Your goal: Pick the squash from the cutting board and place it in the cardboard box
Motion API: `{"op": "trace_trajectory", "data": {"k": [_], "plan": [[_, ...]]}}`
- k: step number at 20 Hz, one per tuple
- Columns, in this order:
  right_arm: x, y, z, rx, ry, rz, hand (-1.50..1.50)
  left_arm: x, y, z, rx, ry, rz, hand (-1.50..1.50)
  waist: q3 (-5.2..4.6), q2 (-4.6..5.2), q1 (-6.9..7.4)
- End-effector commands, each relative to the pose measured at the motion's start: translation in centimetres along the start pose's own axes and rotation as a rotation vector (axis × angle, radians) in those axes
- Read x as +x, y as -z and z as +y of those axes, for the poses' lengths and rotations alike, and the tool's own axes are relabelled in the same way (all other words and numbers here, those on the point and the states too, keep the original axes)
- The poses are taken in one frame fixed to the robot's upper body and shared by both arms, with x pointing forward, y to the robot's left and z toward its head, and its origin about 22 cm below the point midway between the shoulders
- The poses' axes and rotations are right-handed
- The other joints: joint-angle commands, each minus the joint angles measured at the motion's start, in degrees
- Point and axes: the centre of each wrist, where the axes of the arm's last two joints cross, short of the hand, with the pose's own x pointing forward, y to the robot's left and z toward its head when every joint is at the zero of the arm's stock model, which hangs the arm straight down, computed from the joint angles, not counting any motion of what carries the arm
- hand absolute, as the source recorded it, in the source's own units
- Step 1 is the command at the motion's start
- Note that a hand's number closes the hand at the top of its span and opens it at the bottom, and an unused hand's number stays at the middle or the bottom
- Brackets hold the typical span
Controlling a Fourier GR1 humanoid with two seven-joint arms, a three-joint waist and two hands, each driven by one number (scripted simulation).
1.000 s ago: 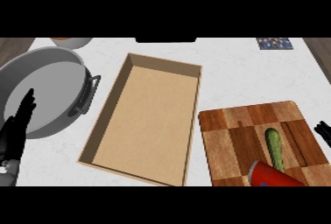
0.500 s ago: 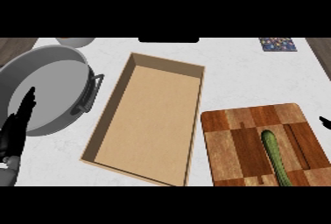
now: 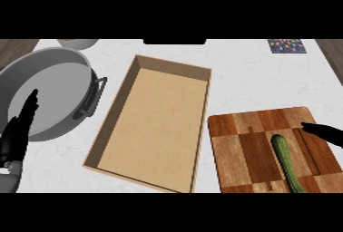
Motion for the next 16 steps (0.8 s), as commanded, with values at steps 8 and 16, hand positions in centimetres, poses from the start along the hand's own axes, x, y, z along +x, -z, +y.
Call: {"op": "trace_trajectory", "data": {"k": [8, 16], "plan": [[2.1, 4.0, 1.9, 0.086, -0.071, 0.048, -1.50, 0.6, -1.6, -0.8, 0.002, 0.003, 0.008, 0.00, 0.02, -0.12, -0.36], [2.4, 4.2, 1.3, 0.099, -0.048, 0.019, -1.50, 0.8, 1.7, -1.1, 0.016, -0.006, 0.002, 0.00, 0.00, -0.01, -0.70]]}}
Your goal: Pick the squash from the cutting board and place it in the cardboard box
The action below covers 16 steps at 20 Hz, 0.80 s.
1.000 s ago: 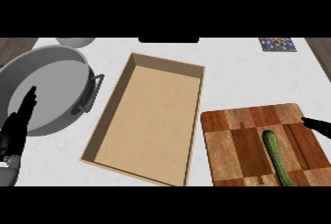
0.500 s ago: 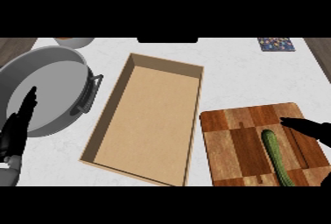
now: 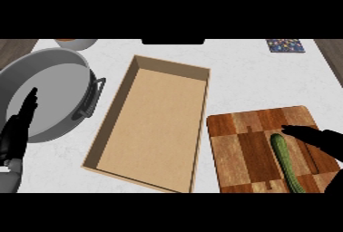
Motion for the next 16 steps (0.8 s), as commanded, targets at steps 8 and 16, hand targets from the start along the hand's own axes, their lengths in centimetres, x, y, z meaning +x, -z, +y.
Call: {"op": "trace_trajectory", "data": {"k": [8, 16], "plan": [[1.8, -0.5, 0.9, 0.004, 0.035, -0.127, -1.50, -0.8, -0.7, 0.0, -0.003, 0.005, 0.020, 0.00, -0.01, -0.04, -0.13], [3.9, -1.2, 2.4, 0.077, -0.035, -0.064, -1.50, -0.7, 0.0, -0.2, 0.003, 0.005, 0.012, 0.00, -0.02, 0.00, -0.22]]}}
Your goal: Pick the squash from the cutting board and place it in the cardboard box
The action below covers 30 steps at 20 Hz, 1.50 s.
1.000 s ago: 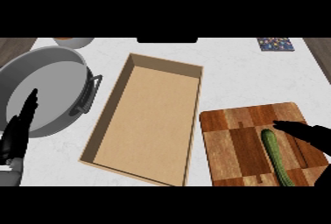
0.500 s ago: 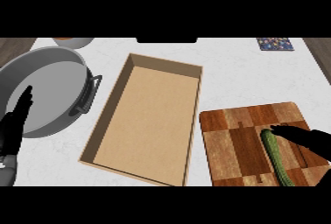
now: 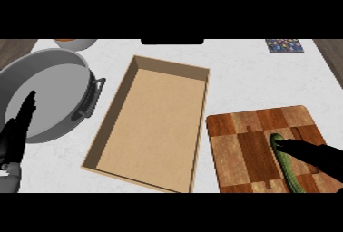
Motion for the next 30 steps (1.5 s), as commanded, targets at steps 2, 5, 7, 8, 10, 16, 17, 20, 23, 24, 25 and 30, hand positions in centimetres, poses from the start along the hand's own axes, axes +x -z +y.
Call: {"op": "trace_trajectory", "data": {"k": [2, 5, 7, 8, 10, 16, 17, 20, 23, 24, 25, 30], "plan": [[1.5, 2.4, 0.7, 0.042, -0.025, 0.081, -1.50, 0.3, 0.5, -1.0, -0.010, 0.001, -0.010, 0.00, 0.00, 0.07, 0.13], [-0.2, 1.7, 2.5, 0.066, -0.017, 0.126, -1.50, 0.6, 0.5, -0.2, -0.006, 0.007, -0.015, 0.00, 0.03, 0.07, 0.23], [1.9, 3.4, 0.7, 0.054, -0.020, 0.116, -1.50, -1.1, -0.1, -0.7, -0.005, 0.007, -0.018, 0.00, 0.00, 0.06, 0.23], [-0.5, 3.4, 1.1, 0.072, -0.029, 0.121, -1.50, -1.1, 0.9, -0.5, -0.011, 0.007, -0.010, 0.00, 0.02, 0.13, 0.32], [0.4, 4.3, 2.4, 0.019, -0.007, 0.147, 1.50, -1.6, 0.2, 0.5, 0.002, 0.002, 0.005, 0.00, 0.02, 0.08, 0.30], [0.0, 6.5, 2.3, -0.178, -0.131, 0.106, 1.50, 0.6, 1.0, -0.5, 0.007, -0.003, -0.014, 0.00, 0.05, 0.11, 0.42], [0.0, 6.5, 1.5, -0.206, -0.149, 0.105, 1.50, -0.2, 0.7, -0.7, 0.007, -0.008, 0.000, 0.00, 0.04, 0.11, 0.41], [1.0, 9.8, -1.4, -0.215, -0.213, 0.049, 1.50, 0.4, 2.7, -0.9, 0.003, -0.010, -0.019, 0.00, 0.02, 0.30, 0.57], [1.9, 13.0, -6.1, -0.170, -0.254, 0.006, 1.50, 0.6, 1.5, -0.7, -0.019, -0.004, -0.026, 0.00, 0.05, 0.39, 1.82], [1.0, 13.7, -7.3, -0.189, -0.270, 0.007, 1.50, 1.2, 0.9, -1.9, -0.046, 0.000, -0.045, 0.00, 0.13, 0.66, 2.99], [1.1, 15.0, -7.4, -0.205, -0.269, -0.002, 1.50, 1.1, 0.8, -1.8, -0.041, -0.019, -0.040, 0.00, 0.13, 0.64, 2.90], [0.3, 14.9, -10.5, -0.413, -0.361, 0.012, 1.50, 1.1, 2.1, -0.4, -0.025, -0.014, -0.030, 0.00, 0.11, 0.58, 1.80]]}}
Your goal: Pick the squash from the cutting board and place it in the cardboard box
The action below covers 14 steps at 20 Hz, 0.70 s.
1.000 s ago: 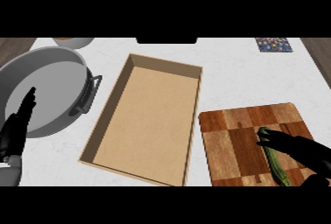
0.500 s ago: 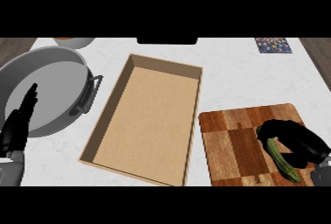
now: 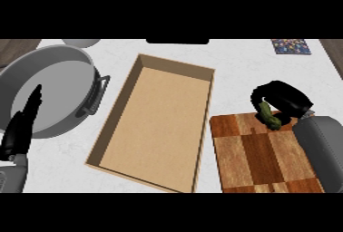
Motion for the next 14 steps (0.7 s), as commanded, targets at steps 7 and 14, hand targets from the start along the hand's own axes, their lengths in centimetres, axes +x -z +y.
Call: {"op": "trace_trajectory", "data": {"k": [7, 14], "plan": [[0.8, 1.5, -8.0, -0.380, -0.006, -0.145, 1.50, -0.9, -1.1, -0.2, 0.004, -0.011, 0.030, 0.00, 0.04, -0.54, -1.37], [3.7, 1.6, -10.7, -0.405, 0.038, -0.333, 1.50, -0.8, -0.9, 1.2, 0.033, -0.006, 0.017, 0.00, 0.02, -0.47, -1.54]]}}
